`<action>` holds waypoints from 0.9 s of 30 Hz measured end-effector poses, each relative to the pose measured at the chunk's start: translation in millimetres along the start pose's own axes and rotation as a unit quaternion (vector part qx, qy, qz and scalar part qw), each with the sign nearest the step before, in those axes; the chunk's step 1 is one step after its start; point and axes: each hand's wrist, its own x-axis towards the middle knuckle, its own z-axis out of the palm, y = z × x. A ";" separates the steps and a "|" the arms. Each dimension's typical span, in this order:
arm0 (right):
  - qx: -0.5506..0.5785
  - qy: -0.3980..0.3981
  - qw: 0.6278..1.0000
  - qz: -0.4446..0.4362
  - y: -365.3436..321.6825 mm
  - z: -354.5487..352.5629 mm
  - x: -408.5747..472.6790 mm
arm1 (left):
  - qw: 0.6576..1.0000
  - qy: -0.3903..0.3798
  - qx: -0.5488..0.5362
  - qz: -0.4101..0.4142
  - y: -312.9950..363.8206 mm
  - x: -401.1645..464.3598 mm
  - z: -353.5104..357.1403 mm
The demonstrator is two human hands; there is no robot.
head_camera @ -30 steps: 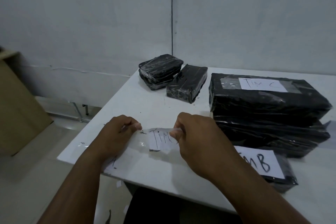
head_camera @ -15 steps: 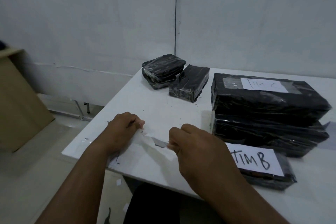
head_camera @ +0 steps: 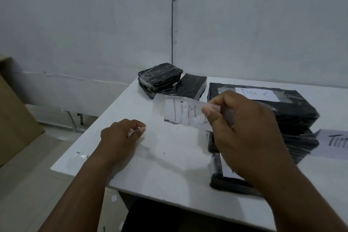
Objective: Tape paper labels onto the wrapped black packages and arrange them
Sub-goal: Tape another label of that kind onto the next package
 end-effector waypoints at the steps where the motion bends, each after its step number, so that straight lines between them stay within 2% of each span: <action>1: 0.012 0.004 1.000 0.013 -0.7 -0.2 4.3 | 1.000 0.001 0.007 0.002 8.7 0.3 -3.1; 9: 0.046 0.016 0.997 0.065 0.5 10.5 60.5 | 0.997 0.052 -0.053 0.023 72.7 49.7 11.6; 16: 0.057 -0.004 0.990 0.127 22.8 23.5 96.1 | 1.000 -0.007 -0.012 -0.006 115.3 100.8 65.6; 19: 0.072 -0.006 0.986 0.147 35.4 29.7 97.9 | 0.999 -0.020 0.003 -0.032 123.6 108.4 78.5; 23: 0.084 0.007 0.985 0.153 46.1 29.7 100.8 | 0.998 0.011 -0.048 -0.047 122.6 117.5 87.0; 27: 0.090 0.017 0.984 0.151 54.1 27.6 101.5 | 0.996 0.008 -0.062 -0.058 113.8 108.0 75.5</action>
